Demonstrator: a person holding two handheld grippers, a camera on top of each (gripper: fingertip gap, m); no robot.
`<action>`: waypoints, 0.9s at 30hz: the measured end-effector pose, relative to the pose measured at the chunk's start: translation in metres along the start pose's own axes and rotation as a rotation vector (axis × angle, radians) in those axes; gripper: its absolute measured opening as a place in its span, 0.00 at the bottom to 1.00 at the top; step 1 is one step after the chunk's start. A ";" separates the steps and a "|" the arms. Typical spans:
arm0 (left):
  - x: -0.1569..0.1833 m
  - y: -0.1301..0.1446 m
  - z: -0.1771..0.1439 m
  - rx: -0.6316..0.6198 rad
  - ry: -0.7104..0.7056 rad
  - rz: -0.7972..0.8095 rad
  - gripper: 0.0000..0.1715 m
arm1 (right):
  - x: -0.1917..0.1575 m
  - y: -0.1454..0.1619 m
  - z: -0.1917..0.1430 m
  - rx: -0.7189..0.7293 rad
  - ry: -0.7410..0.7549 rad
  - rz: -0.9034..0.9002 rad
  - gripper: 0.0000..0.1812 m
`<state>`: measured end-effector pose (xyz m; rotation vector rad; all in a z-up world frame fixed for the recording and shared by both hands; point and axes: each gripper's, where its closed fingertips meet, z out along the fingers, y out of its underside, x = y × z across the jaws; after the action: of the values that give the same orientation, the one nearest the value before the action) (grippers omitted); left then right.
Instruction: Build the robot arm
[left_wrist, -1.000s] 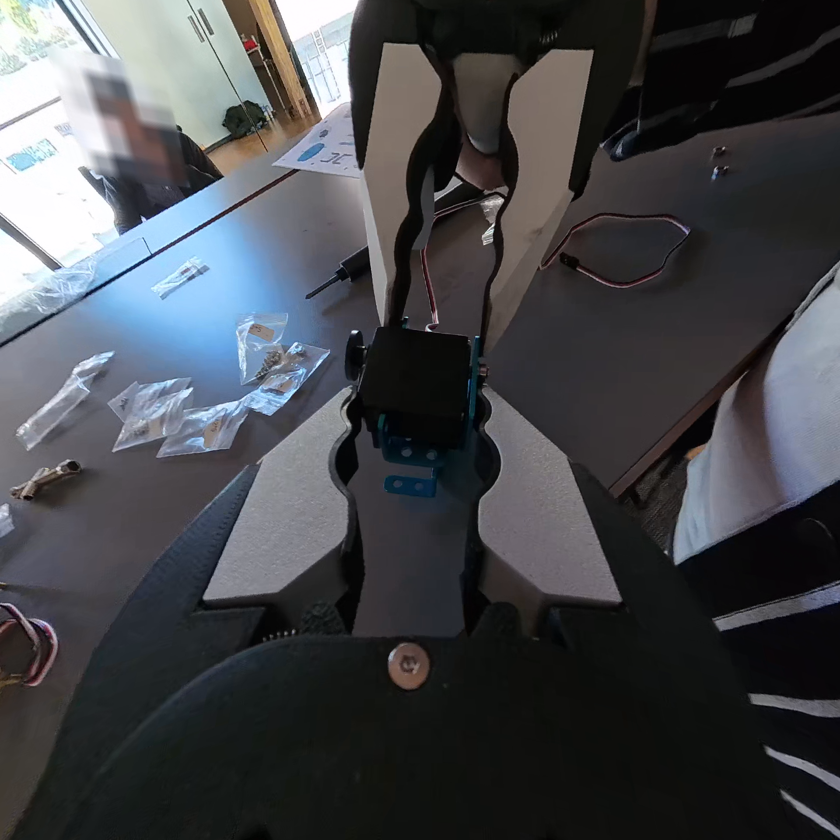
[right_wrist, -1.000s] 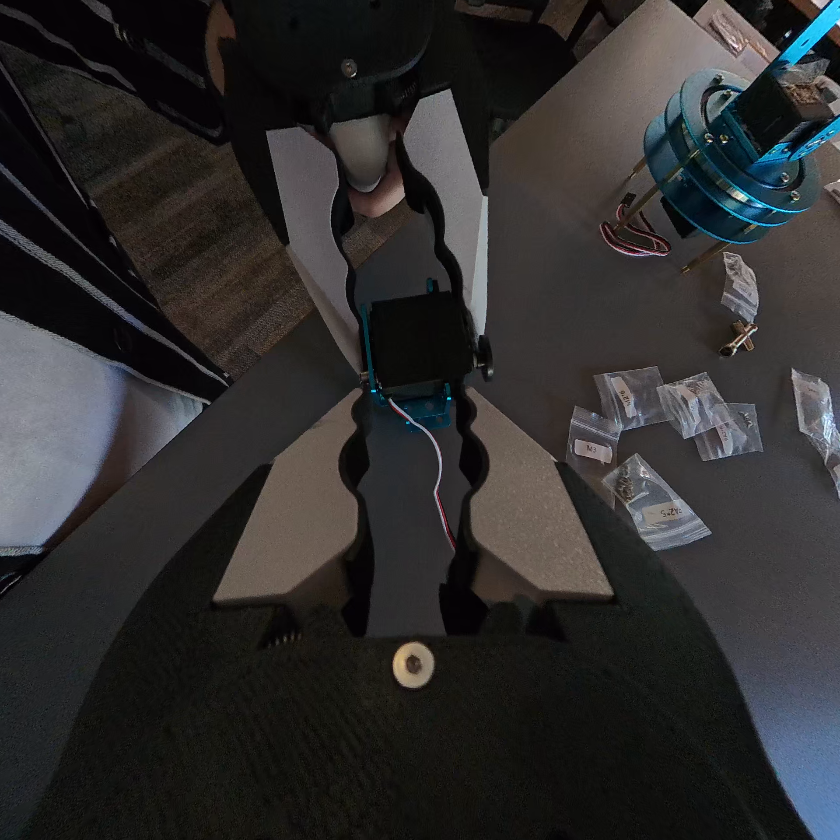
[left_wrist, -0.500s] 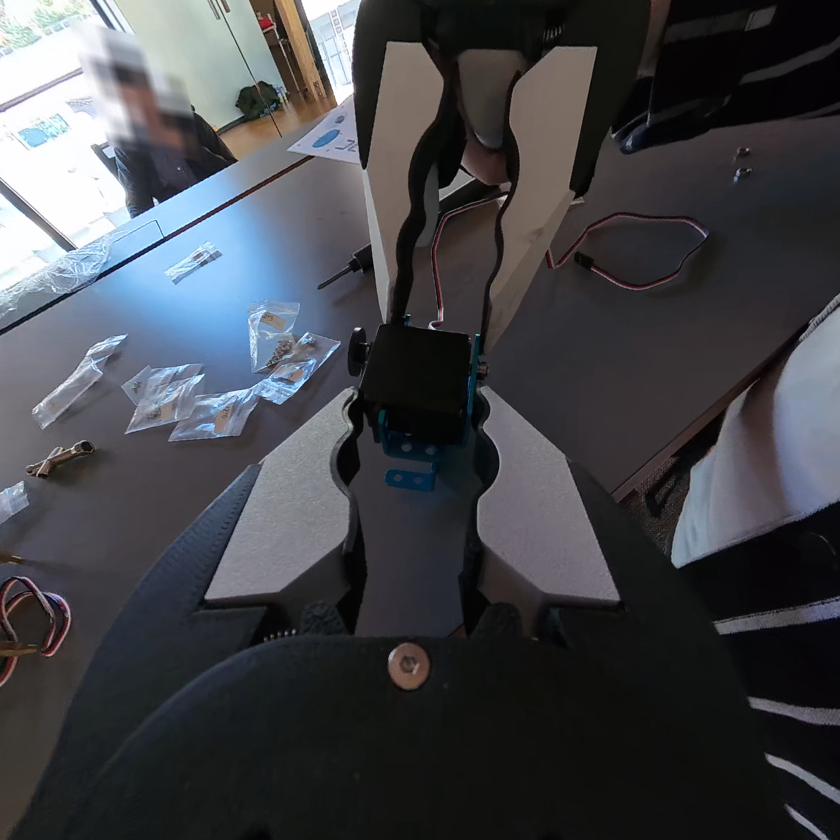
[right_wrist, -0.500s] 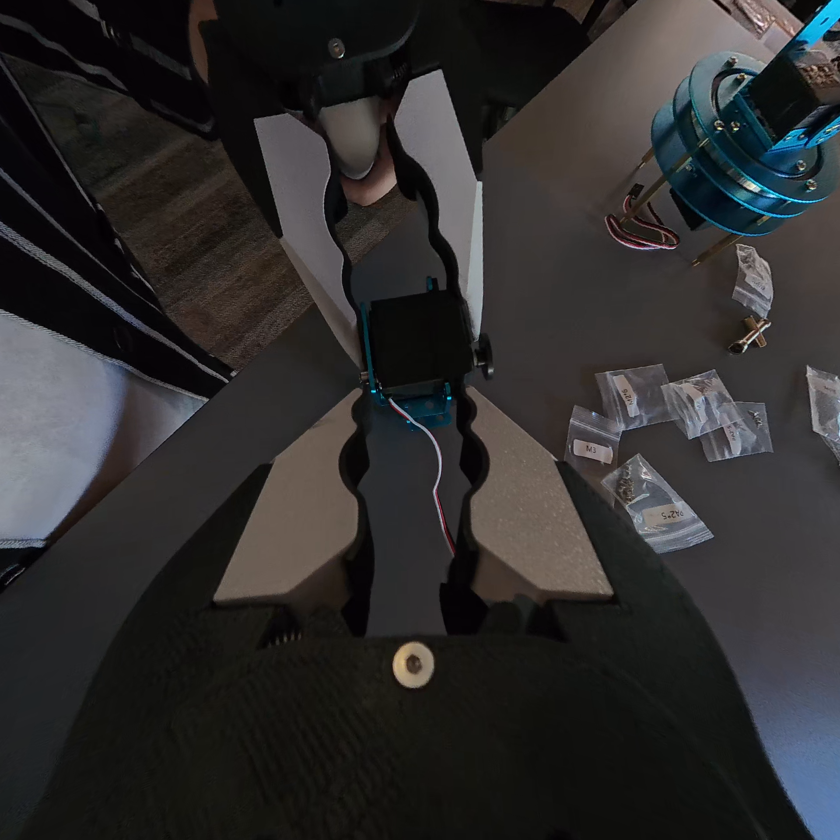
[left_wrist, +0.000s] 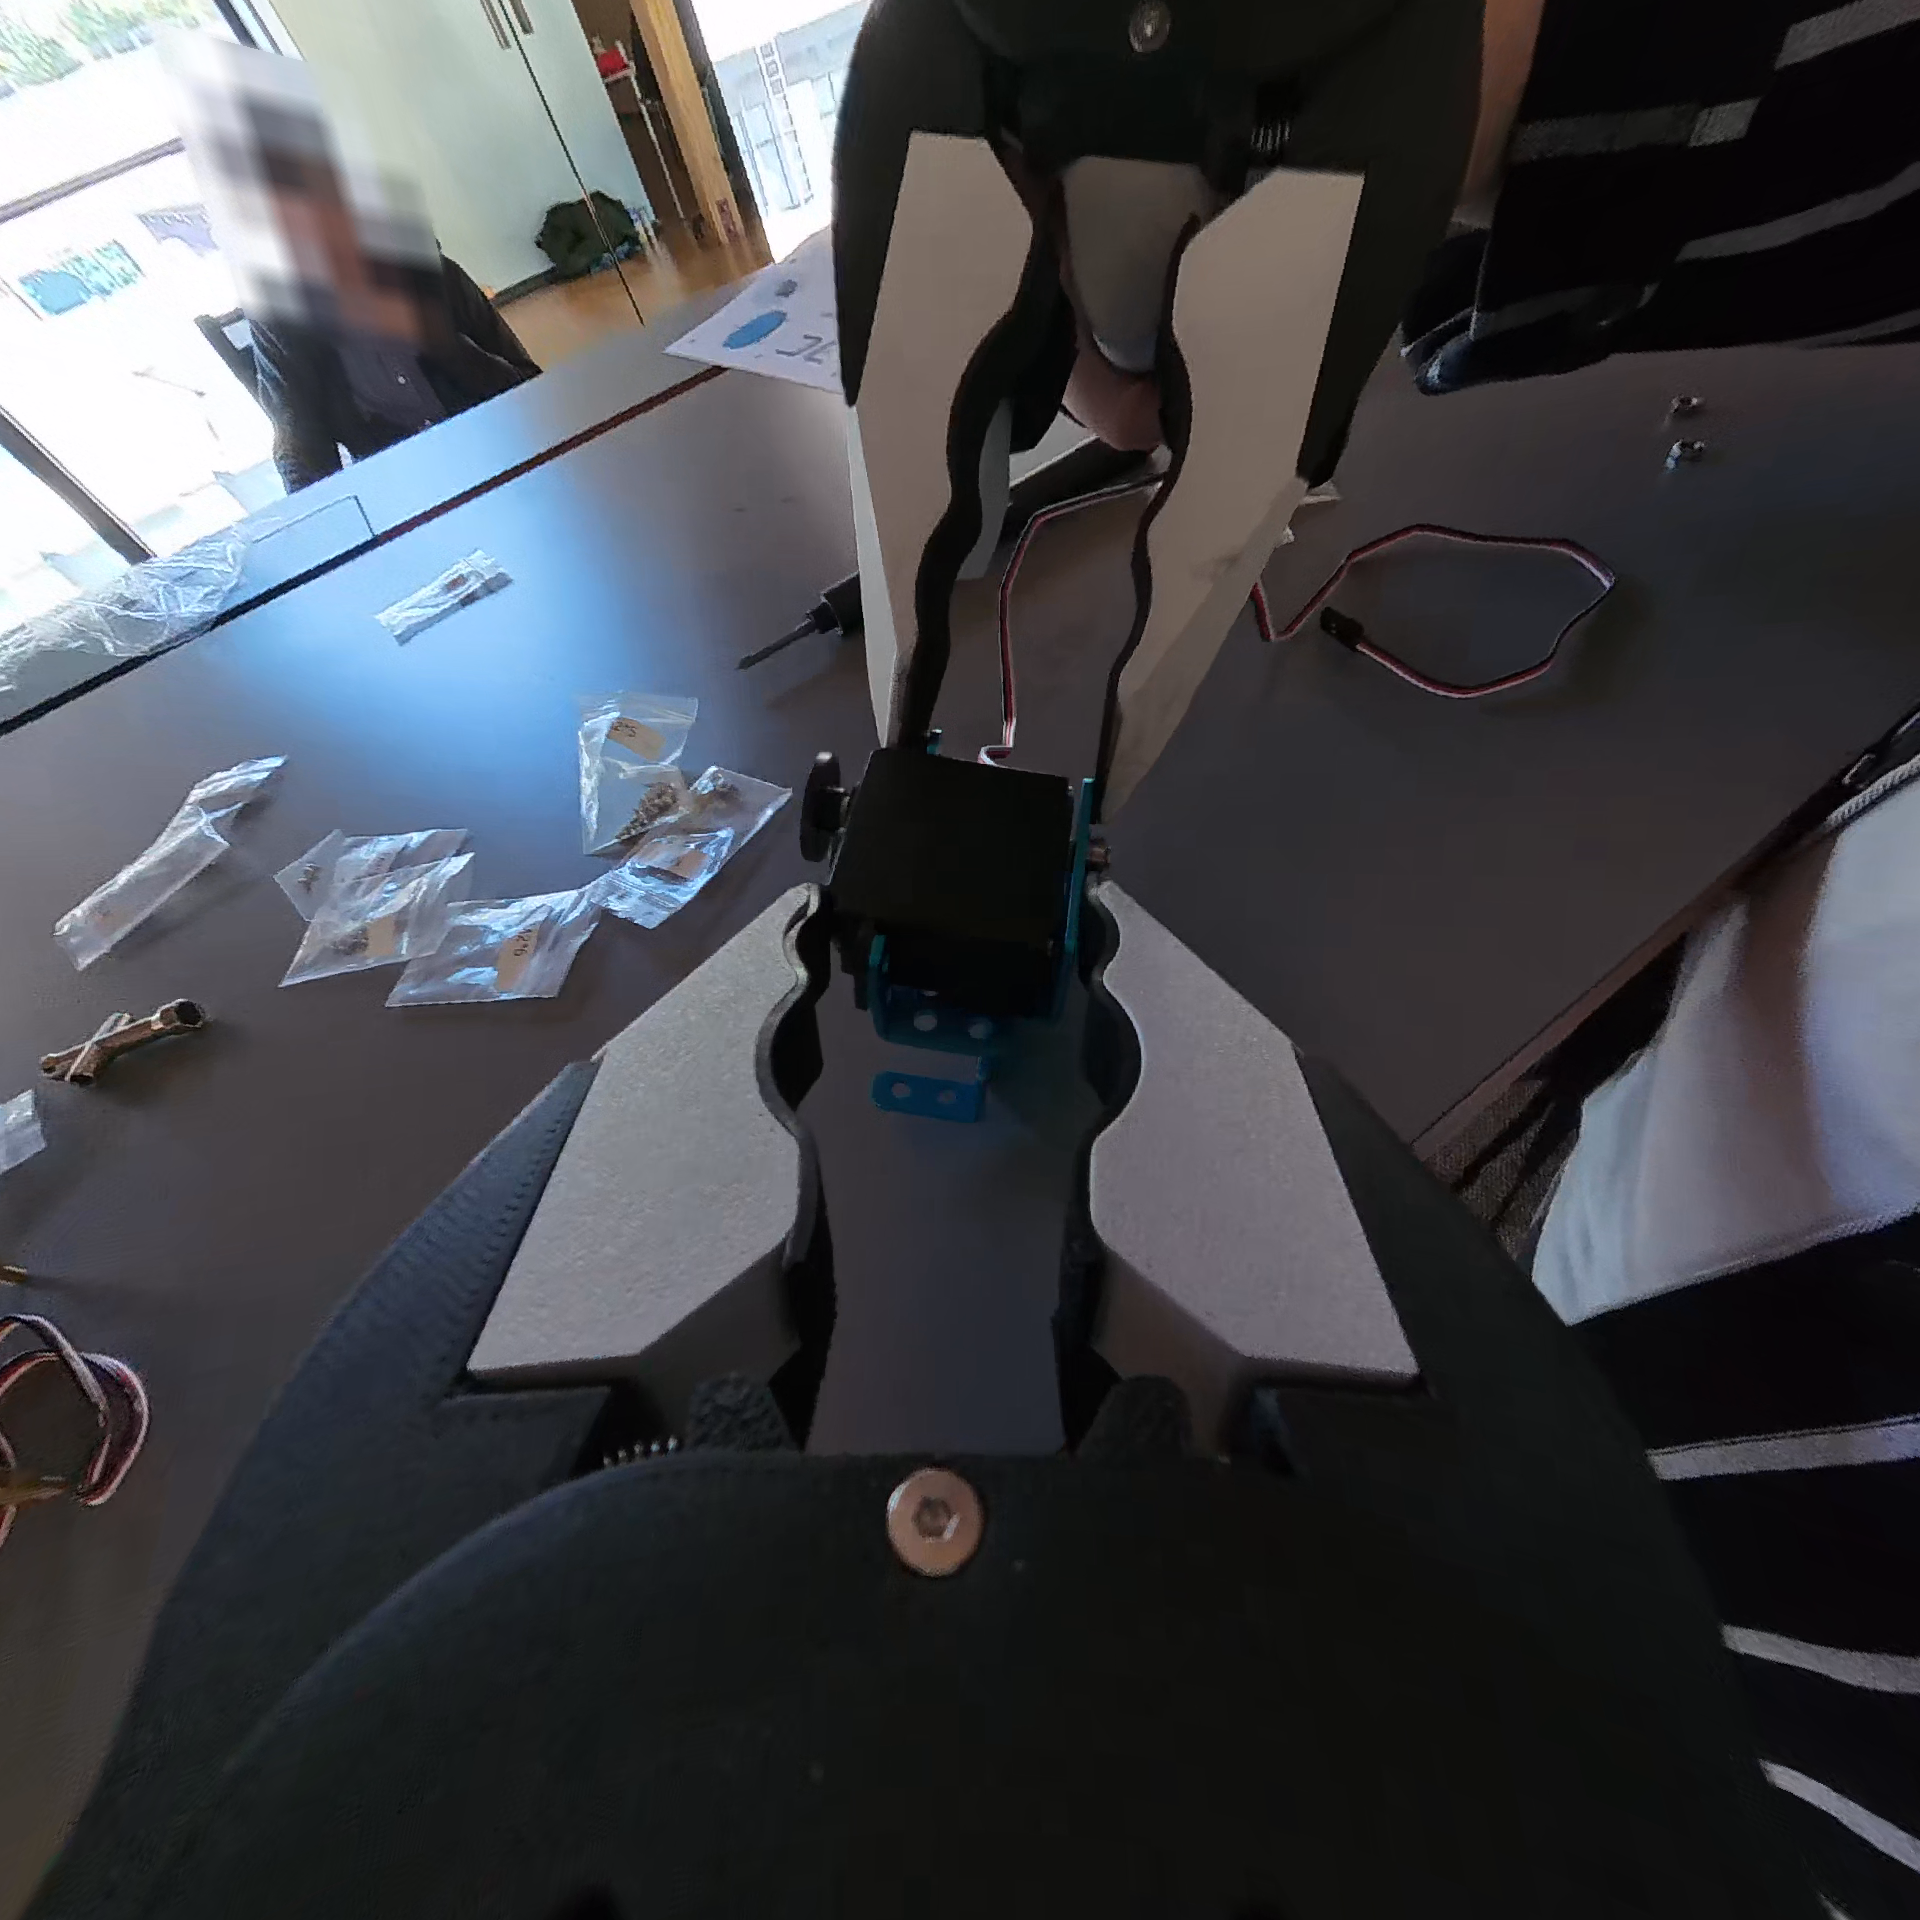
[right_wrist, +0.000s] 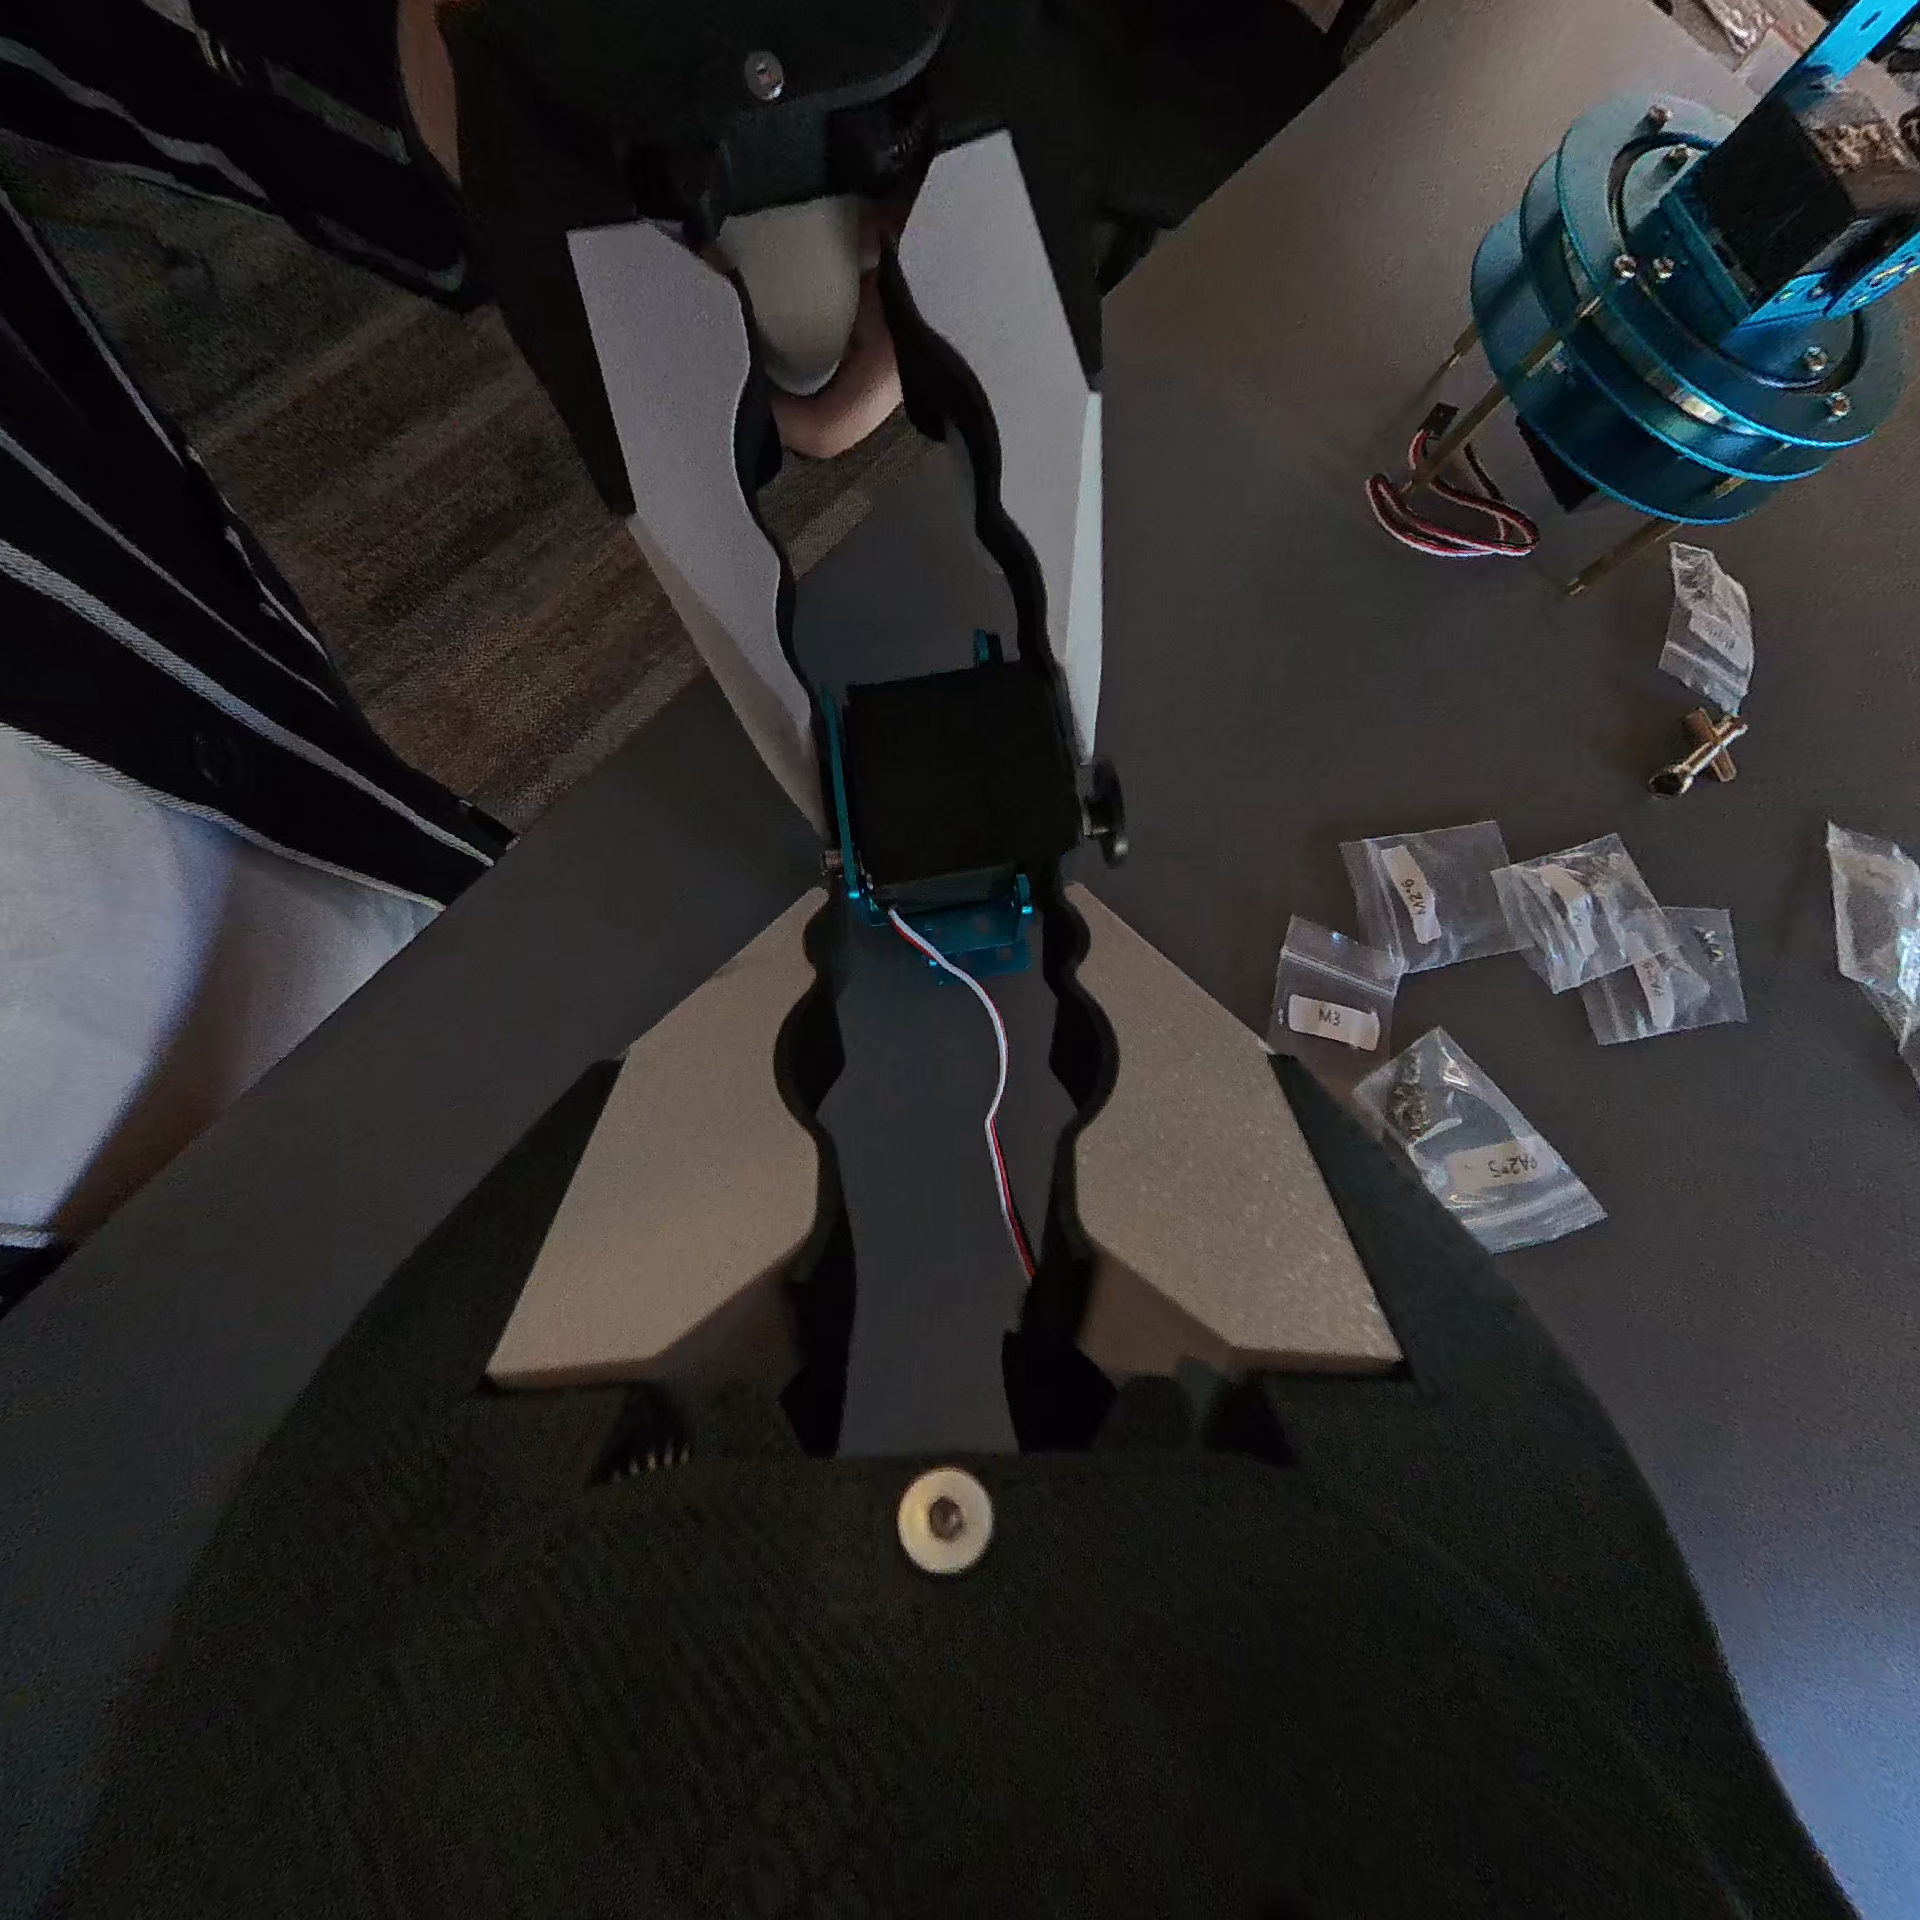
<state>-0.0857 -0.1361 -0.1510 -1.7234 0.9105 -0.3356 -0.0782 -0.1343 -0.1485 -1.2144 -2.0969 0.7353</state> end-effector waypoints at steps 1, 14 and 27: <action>0.000 -0.001 -0.001 0.004 0.002 -0.008 0.27 | 0.001 0.001 0.000 -0.006 0.003 -0.008 0.20; -0.002 -0.006 0.005 0.012 -0.010 0.028 0.26 | 0.004 0.005 -0.002 -0.004 -0.038 0.055 0.20; 0.004 -0.005 0.002 0.059 -0.029 0.095 0.26 | -0.002 0.005 -0.008 0.024 0.068 0.014 0.24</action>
<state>-0.0799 -0.1366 -0.1486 -1.6215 0.9487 -0.2719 -0.0685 -0.1329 -0.1472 -1.2247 -2.0204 0.7135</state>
